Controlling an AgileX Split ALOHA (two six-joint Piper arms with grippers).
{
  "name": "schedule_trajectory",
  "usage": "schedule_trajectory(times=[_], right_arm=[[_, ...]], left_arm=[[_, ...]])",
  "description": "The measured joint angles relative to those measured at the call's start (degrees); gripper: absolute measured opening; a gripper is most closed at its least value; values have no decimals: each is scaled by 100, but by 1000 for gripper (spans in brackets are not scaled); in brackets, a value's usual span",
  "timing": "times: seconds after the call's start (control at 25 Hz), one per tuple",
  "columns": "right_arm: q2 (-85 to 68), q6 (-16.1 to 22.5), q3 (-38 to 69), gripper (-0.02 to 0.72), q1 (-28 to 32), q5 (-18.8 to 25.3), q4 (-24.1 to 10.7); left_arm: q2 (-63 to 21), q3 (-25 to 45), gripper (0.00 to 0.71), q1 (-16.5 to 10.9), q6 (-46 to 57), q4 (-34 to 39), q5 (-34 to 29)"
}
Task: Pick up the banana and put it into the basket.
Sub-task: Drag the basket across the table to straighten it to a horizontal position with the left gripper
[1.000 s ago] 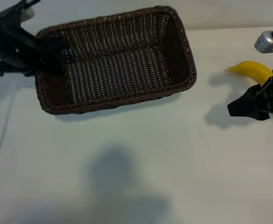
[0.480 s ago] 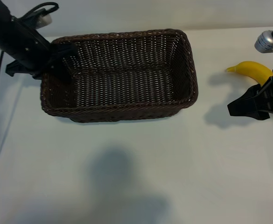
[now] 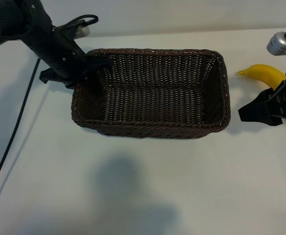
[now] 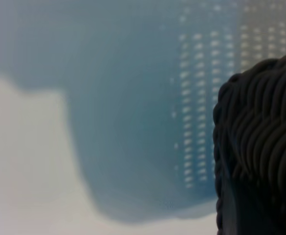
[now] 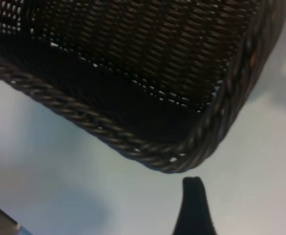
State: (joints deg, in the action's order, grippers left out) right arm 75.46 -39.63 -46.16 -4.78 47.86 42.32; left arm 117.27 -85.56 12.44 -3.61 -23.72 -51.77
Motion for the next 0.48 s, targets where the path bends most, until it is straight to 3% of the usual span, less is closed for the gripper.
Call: schedule_trajectory(times=[0.48], right_arm=[[0, 19, 0, 525, 0, 0, 0]], left_arm=[[368, -4, 168, 88, 361, 135, 259]])
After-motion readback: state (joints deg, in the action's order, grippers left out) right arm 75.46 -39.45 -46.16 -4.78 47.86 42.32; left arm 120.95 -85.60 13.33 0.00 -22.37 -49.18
